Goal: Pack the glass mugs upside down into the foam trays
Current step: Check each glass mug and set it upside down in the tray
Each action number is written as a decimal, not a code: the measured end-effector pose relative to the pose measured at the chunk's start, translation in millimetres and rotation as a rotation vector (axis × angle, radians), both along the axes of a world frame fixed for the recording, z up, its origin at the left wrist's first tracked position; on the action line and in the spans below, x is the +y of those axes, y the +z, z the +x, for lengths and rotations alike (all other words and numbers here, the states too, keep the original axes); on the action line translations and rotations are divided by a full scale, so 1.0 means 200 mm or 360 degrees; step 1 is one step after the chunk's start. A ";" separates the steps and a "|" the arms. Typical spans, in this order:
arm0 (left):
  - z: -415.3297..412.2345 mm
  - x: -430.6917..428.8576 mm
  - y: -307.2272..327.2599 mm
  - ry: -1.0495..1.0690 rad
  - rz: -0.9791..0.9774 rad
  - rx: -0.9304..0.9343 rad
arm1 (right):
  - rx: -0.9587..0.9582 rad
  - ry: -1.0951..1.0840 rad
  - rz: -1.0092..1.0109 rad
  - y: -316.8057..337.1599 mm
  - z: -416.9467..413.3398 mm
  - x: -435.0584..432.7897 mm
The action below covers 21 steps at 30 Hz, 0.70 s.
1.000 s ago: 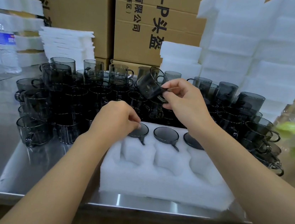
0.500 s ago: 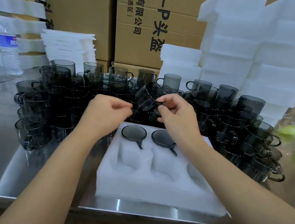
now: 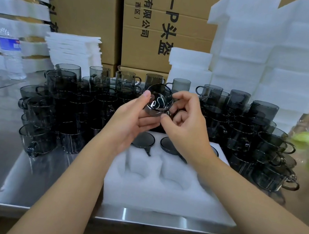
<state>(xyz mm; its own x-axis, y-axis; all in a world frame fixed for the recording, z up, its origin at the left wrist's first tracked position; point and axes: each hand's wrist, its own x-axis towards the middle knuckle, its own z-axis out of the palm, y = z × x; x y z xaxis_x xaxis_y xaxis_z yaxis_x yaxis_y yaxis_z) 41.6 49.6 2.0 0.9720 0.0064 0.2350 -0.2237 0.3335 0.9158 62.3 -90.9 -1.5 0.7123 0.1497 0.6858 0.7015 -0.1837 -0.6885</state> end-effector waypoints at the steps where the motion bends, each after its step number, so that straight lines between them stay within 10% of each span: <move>1: 0.00 0.01 -0.01 -0.0027 -0.0014 -0.0031 | 0.0020 0.0028 -0.0039 0.00 0.00 0.00; 21: 0.01 0.10 -0.07 -0.0249 0.0260 -0.0224 | -0.0302 -0.0006 -0.0310 0.01 -0.04 0.00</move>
